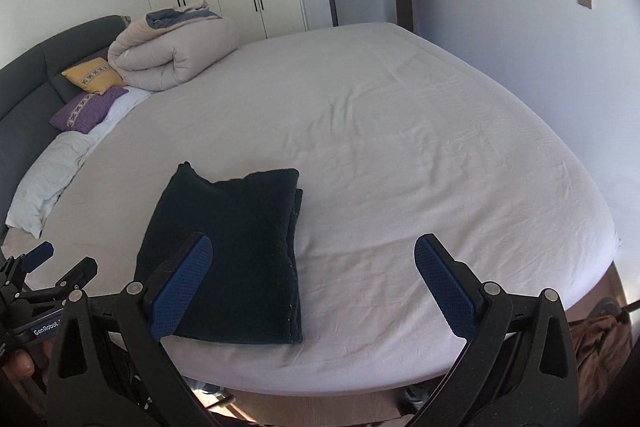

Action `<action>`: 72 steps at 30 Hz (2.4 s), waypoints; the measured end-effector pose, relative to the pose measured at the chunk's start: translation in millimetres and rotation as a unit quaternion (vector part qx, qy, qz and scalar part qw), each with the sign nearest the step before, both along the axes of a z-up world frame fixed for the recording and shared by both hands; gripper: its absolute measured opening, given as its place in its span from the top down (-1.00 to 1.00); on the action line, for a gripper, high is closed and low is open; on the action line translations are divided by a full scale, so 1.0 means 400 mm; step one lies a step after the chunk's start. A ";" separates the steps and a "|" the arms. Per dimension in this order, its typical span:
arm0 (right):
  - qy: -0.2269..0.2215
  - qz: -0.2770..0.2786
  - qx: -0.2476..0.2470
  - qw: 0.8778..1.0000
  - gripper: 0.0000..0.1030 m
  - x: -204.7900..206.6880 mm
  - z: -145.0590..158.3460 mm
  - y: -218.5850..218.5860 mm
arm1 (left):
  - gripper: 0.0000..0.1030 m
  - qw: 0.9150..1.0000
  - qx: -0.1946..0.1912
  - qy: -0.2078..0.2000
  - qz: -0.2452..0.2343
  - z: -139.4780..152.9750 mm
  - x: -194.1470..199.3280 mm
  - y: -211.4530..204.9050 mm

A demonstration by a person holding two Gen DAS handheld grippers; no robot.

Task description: Fold small clothes

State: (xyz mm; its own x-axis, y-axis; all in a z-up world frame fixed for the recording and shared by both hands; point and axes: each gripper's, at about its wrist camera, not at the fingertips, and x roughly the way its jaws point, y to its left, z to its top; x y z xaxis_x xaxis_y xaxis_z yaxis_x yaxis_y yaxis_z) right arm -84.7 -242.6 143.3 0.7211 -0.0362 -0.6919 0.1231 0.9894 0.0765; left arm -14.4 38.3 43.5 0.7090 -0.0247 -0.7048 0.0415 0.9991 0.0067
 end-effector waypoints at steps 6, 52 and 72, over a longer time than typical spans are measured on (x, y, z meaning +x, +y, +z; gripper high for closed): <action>0.028 0.021 -0.007 0.999 -1.00 0.020 -0.046 0.042 | -1.00 1.000 -0.015 0.019 -0.001 -0.007 0.007 0.013; 0.090 0.016 -0.011 0.996 -1.00 0.071 -0.178 0.123 | -1.00 0.998 -0.015 0.063 0.026 -0.083 0.035 0.037; 0.093 0.008 -0.011 0.996 -1.00 0.069 -0.190 0.129 | -1.00 0.997 -0.012 0.074 0.030 -0.102 0.038 0.035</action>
